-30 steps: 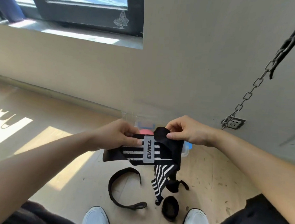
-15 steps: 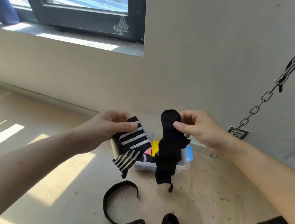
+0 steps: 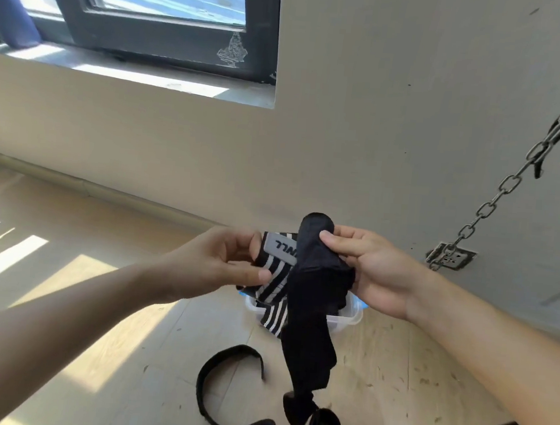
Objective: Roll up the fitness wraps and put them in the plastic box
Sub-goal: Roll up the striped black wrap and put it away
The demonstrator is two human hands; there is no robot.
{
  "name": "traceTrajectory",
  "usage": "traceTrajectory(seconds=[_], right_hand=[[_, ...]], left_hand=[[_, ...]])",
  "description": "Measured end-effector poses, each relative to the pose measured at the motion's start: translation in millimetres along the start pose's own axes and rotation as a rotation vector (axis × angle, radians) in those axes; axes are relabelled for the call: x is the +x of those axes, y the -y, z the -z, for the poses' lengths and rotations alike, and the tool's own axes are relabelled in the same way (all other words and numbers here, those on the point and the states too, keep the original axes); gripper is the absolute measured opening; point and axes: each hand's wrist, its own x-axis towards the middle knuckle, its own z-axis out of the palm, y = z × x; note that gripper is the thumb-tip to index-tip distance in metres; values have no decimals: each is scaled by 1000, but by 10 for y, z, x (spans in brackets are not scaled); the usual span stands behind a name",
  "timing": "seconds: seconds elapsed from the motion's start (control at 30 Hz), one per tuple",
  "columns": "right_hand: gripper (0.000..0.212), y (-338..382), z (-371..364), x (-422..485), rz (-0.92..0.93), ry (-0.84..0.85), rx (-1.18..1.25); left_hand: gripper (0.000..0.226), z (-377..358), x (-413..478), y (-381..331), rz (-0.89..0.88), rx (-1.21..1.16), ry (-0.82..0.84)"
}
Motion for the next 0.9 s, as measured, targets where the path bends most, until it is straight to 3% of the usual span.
traceTrajectory(seconds=[0.13, 0.23, 0.37, 0.5, 0.63, 0.9], right_hand=[[15, 33, 81, -55, 75, 90, -197], [20, 20, 102, -86, 110, 163, -319], [38, -63, 80, -55, 106, 231, -465], [30, -40, 77, -54, 88, 240, -509], [8, -57, 85, -19, 124, 15, -529], [10, -89, 22, 7, 362, -474, -596]], left_hand=[[47, -21, -17, 22, 184, 139, 58], [63, -71, 24, 21, 357, -85, -26], [35, -221, 124, 39, 406, -374, -228], [26, -229, 137, 46, 342, -463, -316], [28, -153, 103, 52, 234, -400, -355], [27, -202, 49, 18, 78, -188, -533]])
